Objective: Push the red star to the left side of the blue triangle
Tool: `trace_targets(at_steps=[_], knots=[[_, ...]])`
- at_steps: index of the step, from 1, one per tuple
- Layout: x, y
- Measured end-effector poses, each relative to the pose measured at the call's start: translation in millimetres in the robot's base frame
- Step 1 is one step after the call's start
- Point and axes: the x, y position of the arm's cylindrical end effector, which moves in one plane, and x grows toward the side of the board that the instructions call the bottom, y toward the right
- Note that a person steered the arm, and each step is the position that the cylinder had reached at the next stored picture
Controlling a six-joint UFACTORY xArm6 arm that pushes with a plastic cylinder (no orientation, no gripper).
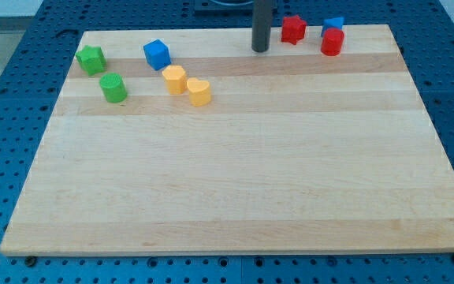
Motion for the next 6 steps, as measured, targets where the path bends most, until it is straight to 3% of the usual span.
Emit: trace_targets(at_steps=[2,4,5,6], knots=[[-45,14],[-44,88],[-44,94],[-44,46]])
